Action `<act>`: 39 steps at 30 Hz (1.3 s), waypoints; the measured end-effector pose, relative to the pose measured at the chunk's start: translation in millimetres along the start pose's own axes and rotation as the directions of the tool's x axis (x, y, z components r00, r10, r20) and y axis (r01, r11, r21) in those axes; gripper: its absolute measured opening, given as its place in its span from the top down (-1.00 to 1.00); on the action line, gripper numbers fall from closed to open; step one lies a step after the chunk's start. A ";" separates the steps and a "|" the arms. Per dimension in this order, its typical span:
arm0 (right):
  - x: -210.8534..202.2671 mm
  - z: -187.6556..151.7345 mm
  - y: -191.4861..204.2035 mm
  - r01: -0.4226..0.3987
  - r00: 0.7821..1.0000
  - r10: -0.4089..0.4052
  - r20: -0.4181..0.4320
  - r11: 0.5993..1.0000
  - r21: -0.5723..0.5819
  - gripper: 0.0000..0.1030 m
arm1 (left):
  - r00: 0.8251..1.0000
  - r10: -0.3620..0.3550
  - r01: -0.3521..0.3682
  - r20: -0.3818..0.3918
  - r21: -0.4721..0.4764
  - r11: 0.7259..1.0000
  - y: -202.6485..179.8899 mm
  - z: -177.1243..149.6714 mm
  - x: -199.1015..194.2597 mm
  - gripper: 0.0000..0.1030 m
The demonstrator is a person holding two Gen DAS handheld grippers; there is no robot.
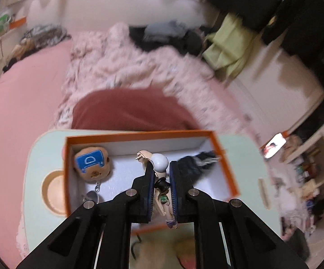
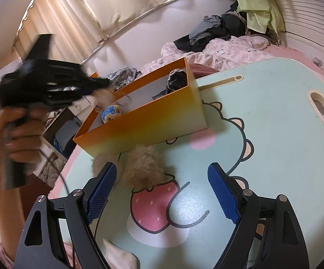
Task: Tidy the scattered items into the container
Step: 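Grasp the doll figurine in the box with the left gripper, place it on the table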
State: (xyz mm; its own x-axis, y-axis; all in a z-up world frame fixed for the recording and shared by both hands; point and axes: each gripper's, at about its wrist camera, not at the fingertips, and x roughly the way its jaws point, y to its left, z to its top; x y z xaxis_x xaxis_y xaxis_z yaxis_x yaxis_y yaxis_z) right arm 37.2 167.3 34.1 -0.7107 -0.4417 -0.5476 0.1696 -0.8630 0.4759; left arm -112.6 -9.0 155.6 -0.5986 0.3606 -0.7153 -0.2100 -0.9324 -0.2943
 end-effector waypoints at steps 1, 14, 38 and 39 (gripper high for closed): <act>-0.2 0.0 0.5 0.002 1.000 -0.002 0.001 1.000 -0.003 -0.62 | 0.999 -0.009 0.009 0.033 0.022 1.000 -1.1 -6.2 -14.0 0.76; 2.0 -2.3 2.5 0.004 1.000 -0.004 -0.013 1.000 -0.006 -0.62 | 0.999 0.010 -0.010 -0.048 -0.001 1.000 42.7 -110.4 8.4 0.76; 38.4 113.3 97.6 0.020 0.992 -0.063 -0.106 0.932 -0.362 0.35 | 0.985 0.152 -0.164 0.080 0.183 0.969 25.9 -177.1 -21.1 0.08; 57.1 119.8 100.1 0.004 0.980 -0.077 -0.181 0.929 -0.370 0.47 | 0.985 0.158 -0.170 0.074 0.188 0.967 24.5 -177.8 -16.4 0.12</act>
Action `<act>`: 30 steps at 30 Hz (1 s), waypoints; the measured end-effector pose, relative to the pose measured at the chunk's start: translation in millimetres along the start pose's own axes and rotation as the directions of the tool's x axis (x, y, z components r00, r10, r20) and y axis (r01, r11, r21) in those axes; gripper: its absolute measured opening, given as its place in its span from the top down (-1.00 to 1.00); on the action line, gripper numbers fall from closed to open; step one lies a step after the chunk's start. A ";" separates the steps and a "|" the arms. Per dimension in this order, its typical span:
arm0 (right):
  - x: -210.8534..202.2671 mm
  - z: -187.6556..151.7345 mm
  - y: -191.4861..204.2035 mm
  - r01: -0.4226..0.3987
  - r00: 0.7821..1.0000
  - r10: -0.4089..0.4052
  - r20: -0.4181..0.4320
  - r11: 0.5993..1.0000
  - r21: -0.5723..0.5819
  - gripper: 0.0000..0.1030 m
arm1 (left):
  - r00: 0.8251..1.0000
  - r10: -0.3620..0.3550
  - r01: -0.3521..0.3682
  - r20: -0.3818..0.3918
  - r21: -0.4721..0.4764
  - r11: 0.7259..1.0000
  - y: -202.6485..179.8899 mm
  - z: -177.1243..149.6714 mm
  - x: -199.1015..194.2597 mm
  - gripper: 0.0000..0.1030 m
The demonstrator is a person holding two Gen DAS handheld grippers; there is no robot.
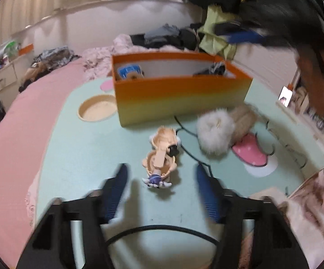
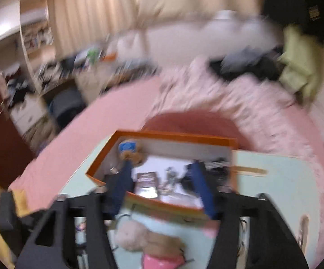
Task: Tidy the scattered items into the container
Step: 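Grasp the small blue-white figurine with the right gripper, place it on the table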
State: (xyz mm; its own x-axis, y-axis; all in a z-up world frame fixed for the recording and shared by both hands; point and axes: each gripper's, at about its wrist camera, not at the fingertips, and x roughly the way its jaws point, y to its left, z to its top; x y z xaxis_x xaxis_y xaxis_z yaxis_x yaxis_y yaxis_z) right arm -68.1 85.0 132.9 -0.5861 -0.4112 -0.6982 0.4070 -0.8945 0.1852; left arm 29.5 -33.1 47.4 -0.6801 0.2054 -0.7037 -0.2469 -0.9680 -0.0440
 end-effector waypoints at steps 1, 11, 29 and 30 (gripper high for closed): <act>22.1 8.4 -0.4 0.008 0.996 -0.008 -0.087 1.000 -0.006 0.51 | 1.000 0.002 -0.002 0.000 0.001 1.000 -1.7 0.0 3.7 0.14; 114.8 13.4 -28.9 0.110 0.932 -0.078 -0.353 0.991 0.070 0.51 | 0.999 -0.047 0.047 0.005 -0.007 0.999 -13.4 11.3 18.6 0.42; -29.2 -0.2 -21.1 -0.044 0.998 0.045 -0.032 0.998 0.037 0.59 | 0.991 -0.095 0.108 0.093 -0.141 0.984 11.3 10.4 -2.9 -0.05; -38.3 -9.0 -23.2 -0.056 0.998 0.057 -0.027 0.998 0.041 0.59 | 0.991 -0.098 0.111 0.092 -0.147 0.983 11.9 10.8 -2.3 -0.05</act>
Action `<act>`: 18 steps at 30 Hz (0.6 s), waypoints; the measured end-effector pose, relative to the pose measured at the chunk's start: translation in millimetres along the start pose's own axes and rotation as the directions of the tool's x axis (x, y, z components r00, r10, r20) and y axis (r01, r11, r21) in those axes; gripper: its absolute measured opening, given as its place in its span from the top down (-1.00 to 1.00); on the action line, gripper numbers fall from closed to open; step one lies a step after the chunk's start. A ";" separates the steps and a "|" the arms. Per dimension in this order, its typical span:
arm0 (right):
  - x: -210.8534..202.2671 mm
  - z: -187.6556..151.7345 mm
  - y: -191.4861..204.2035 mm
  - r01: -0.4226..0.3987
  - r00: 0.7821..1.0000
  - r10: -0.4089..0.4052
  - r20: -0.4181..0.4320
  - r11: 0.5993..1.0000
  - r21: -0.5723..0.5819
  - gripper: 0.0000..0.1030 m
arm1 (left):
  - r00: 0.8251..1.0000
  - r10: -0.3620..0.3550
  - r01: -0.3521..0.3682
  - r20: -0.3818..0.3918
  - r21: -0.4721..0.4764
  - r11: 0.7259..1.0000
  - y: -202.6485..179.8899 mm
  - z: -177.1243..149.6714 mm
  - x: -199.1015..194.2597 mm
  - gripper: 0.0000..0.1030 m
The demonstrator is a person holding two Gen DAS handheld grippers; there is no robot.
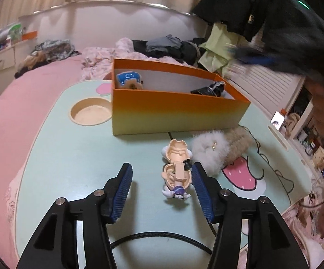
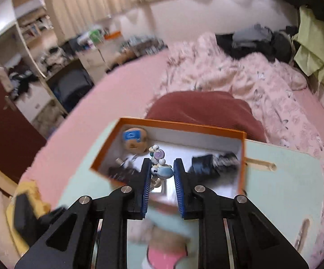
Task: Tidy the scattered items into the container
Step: 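Grasp the small blue-white figurine with the right gripper, place it on the table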
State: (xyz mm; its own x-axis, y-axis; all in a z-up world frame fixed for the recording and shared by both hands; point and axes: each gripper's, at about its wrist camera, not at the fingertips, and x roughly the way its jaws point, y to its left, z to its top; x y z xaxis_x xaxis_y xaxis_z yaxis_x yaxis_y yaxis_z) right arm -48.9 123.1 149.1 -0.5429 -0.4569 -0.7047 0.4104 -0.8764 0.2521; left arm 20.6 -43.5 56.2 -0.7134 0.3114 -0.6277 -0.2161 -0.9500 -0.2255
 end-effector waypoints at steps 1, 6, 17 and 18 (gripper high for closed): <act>-6.0 -11.6 -5.5 -0.013 1.000 0.013 -0.008 1.000 0.011 0.59 | 1.000 -0.001 0.001 -0.001 -0.004 1.000 0.3 0.5 0.8 -0.05; 5.4 -67.8 -28.9 0.053 0.997 -0.048 -0.059 0.996 0.078 0.59 | 1.000 0.003 -0.003 -0.005 -0.005 1.000 0.6 2.7 3.6 -0.05; 52.3 -100.7 -32.6 0.097 0.992 -0.083 -0.097 0.985 0.144 0.53 | 1.000 -0.003 0.003 -0.012 -0.001 1.000 2.9 1.8 -0.3 -0.06; 51.7 -101.4 -31.2 0.116 0.991 -0.104 -0.087 0.983 0.144 0.51 | 1.000 -0.003 0.003 -0.012 -0.003 1.000 2.7 2.3 -0.9 -0.06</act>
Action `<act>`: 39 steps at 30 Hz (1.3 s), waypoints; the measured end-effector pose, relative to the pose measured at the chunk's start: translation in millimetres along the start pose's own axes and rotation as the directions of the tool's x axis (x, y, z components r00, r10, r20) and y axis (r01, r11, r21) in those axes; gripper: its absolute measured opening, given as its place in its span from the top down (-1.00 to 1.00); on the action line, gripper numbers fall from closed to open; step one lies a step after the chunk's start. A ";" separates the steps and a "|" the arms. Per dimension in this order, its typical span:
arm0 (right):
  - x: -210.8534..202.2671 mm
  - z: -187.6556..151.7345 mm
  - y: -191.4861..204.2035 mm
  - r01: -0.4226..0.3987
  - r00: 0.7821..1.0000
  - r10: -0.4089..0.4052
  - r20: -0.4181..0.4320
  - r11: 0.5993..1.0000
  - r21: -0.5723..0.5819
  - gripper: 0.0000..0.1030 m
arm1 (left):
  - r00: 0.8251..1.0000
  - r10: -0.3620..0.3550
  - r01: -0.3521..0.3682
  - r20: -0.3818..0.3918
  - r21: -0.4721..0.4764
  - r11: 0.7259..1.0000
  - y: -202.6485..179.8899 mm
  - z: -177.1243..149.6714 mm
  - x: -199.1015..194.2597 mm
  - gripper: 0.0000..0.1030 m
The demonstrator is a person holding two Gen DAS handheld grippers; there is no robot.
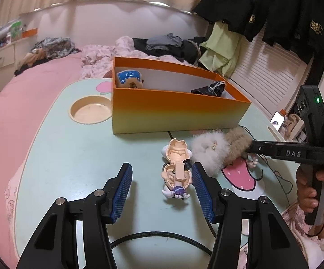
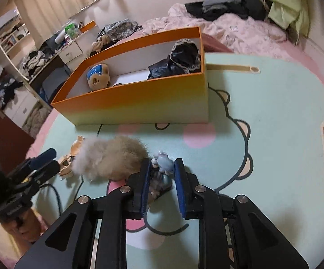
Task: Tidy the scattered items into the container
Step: 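Grasp the small blue-white figurine with the right gripper, place it on the table, then grasp the black lace scrunchie with the left gripper, place it on the table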
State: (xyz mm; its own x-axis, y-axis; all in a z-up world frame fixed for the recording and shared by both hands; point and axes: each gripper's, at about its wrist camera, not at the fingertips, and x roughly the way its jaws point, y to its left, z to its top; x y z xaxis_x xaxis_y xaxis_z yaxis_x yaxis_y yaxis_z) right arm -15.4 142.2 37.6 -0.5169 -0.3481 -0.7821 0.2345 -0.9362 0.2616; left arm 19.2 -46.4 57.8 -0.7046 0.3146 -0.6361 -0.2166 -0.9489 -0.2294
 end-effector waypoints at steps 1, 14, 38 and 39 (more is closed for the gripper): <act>-1.9 -1.6 -1.8 0.016 1.000 -0.016 0.017 1.000 0.010 0.44 | 1.000 0.000 0.000 0.000 -0.001 1.000 -0.3 0.6 -1.2 -0.06; -43.3 -39.7 -4.6 -0.004 0.969 -0.020 0.246 0.995 0.096 0.43 | 0.986 -0.125 0.139 -0.113 0.122 0.983 -75.5 109.6 -3.9 -0.28; -31.5 -48.1 -11.9 -0.089 0.979 0.063 0.191 0.987 0.130 0.43 | 0.938 -0.009 0.074 -0.348 0.174 0.982 -119.3 155.6 155.1 0.50; -31.6 -48.1 -11.3 -0.083 0.980 0.058 0.191 0.988 0.128 0.43 | 0.945 -0.025 0.082 -0.326 0.163 0.983 -118.7 159.3 147.4 0.50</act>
State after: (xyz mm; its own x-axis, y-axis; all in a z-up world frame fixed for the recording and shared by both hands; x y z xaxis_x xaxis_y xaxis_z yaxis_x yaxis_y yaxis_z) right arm 37.9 166.1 32.1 -0.6502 -0.4042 -0.6433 0.1696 -0.9026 0.3957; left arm -166.6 108.7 108.6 -0.4401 0.3289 -0.8355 -0.3812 -0.9109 -0.1578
